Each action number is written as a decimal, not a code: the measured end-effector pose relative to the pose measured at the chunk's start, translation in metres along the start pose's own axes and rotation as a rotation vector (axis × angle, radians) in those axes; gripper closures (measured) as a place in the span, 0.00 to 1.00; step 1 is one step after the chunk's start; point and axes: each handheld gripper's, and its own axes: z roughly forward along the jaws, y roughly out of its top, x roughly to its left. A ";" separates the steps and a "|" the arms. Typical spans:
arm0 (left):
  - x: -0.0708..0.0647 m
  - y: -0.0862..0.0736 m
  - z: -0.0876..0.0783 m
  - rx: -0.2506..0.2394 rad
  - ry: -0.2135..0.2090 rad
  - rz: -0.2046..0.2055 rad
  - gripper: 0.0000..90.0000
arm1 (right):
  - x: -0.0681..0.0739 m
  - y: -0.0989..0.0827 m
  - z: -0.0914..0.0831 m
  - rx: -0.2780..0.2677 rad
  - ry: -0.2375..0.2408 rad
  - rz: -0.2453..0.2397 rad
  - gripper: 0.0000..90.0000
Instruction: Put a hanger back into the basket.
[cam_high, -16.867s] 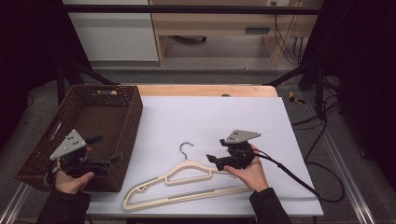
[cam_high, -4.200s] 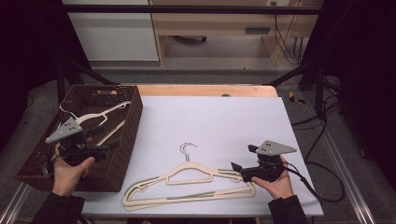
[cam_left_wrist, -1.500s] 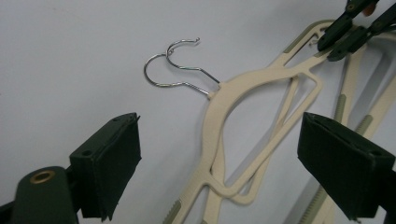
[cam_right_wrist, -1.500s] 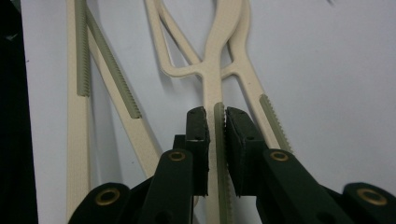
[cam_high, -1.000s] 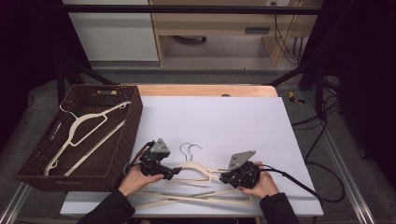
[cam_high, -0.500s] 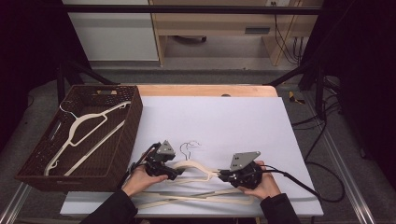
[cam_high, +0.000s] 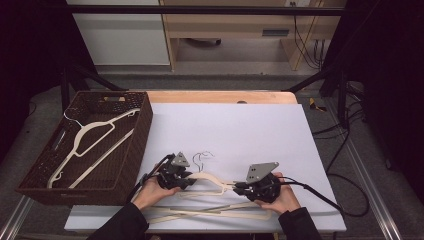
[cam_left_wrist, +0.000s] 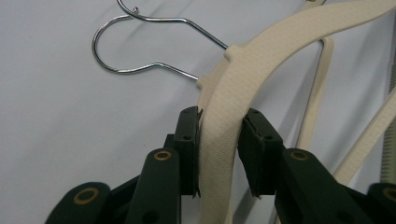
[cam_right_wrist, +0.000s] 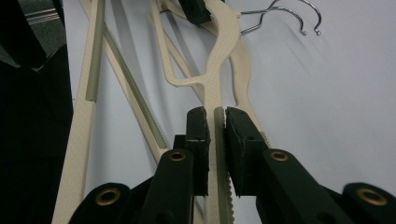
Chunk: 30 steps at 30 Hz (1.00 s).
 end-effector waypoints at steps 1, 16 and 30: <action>-0.001 0.000 -0.001 -0.003 0.002 0.005 0.77 | 0.000 0.000 0.000 -0.001 0.002 0.001 0.89; -0.014 0.002 -0.026 -0.076 0.073 0.077 0.78 | -0.006 -0.003 -0.002 -0.024 0.053 0.110 0.77; -0.041 0.011 -0.025 -0.091 0.112 0.142 0.83 | -0.005 0.019 -0.012 -0.142 -0.026 0.195 0.48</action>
